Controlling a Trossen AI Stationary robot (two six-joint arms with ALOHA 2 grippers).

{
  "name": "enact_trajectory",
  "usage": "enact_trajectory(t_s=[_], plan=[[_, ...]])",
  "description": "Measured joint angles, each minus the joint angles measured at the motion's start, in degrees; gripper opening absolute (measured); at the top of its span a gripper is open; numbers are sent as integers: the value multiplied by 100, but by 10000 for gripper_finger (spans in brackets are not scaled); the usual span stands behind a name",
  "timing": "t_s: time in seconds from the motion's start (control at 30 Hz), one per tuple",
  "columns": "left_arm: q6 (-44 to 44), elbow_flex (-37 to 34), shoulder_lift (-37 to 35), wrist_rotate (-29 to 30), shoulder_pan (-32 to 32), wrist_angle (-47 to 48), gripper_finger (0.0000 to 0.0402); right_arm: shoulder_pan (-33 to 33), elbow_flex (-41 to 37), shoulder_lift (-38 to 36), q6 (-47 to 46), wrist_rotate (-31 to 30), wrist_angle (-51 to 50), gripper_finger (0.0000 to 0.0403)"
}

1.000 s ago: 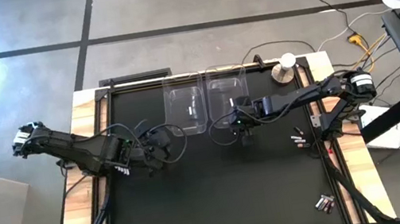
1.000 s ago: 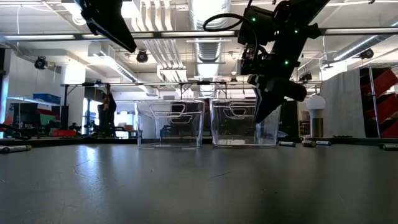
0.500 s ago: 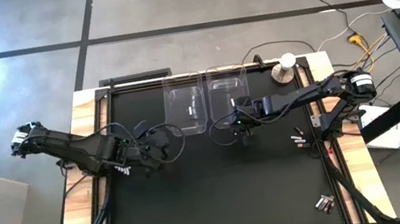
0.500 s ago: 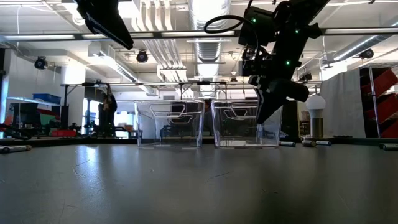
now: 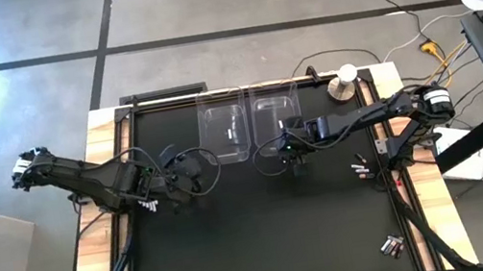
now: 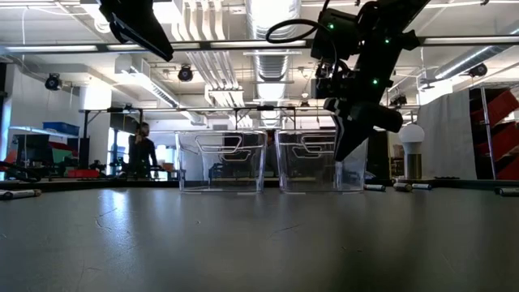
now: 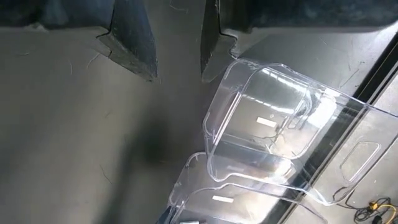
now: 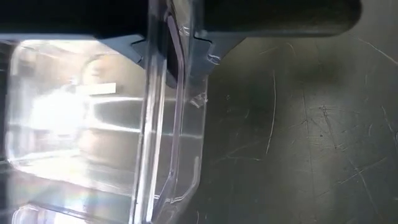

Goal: Sort batteries
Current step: Move the bottom transparent bin to the right side of the top transparent bin, then put the black battery into the right transparent bin

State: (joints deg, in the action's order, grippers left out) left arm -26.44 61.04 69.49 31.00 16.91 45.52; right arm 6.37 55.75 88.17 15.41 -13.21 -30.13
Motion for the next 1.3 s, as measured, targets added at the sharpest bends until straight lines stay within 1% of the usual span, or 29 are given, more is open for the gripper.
enact_trajectory(t_s=[0.27, 0.4, 0.53, 0.7, 0.83, 1.0, 1.13, 1.2, 1.3], plan=[[-79, 0, 0, 4, 0, -2, 103, -13, 7, -49, -37, -12, -4, 101], [-109, 0, 0, 9, -4, -4, 103, -13, 221, -128, -40, -12, -194, 124], [-109, 0, 0, 15, -4, -7, 103, -25, 704, -158, -79, -14, -768, 137], [-174, 0, 0, 143, -2, -20, 103, -193, 1576, -161, -289, 4, -1763, 144], [-173, 0, 0, 157, -2, -37, 103, -417, 2421, -195, -504, 15, -2509, 140], [-175, 0, 0, 162, -2, -50, 103, -520, 3290, -414, -1219, 17, -3348, 127], [-175, 0, 0, 162, -2, -55, 103, -514, 3338, -1009, -1781, -45, -3692, 117], [-174, 0, 0, 162, -2, -56, 103, -514, 3132, -1400, -2077, -140, -3753, 112], [-173, 0, 0, 162, -2, -74, 103, -514, 2617, -2026, -2521, -211, -3718, 108]])
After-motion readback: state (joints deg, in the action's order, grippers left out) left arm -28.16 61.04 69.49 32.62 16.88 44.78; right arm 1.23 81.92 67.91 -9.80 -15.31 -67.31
